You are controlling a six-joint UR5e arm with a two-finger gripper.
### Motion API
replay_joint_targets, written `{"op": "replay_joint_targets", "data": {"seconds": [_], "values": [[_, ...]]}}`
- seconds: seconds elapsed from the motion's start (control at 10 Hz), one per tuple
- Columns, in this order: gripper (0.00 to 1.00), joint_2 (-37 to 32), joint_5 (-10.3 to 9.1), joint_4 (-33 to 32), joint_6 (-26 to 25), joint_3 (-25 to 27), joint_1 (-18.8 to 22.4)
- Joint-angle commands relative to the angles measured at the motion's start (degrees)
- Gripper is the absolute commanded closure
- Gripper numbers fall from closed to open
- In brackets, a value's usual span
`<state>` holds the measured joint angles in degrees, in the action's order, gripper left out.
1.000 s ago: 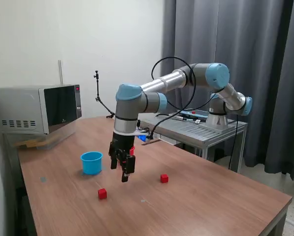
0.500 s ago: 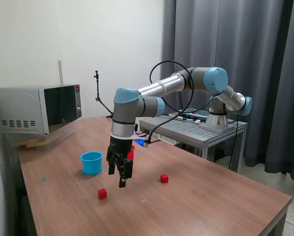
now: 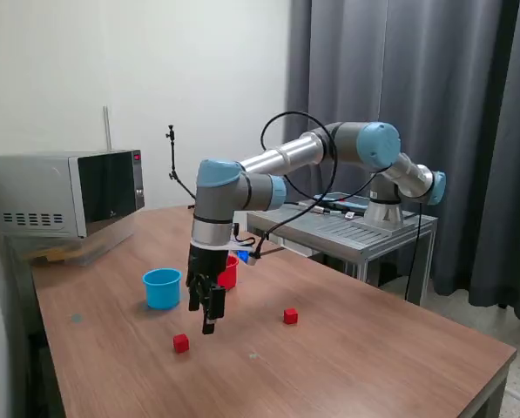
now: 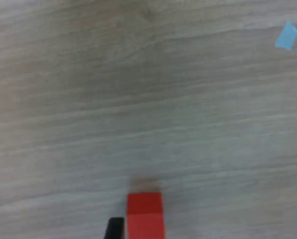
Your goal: Place red objects in the red bin, and blue objects in the blue bin.
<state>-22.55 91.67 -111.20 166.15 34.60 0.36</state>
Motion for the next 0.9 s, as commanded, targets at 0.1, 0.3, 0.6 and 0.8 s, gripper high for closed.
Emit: {"op": "replay_joint_targets", "data": {"seconds": [0.1, 0.3, 0.6, 0.8], "values": [[0.00, 1.0, 0.09, -0.2, -1.4, 0.0, -0.5], [0.00, 3.1, 0.00, -1.4, 0.8, 0.1, -0.4], [0.00, 4.0, 0.09, -3.2, 4.4, -0.1, -0.4], [0.00, 4.1, 0.17, -4.1, 6.4, -0.9, -0.4]]}}
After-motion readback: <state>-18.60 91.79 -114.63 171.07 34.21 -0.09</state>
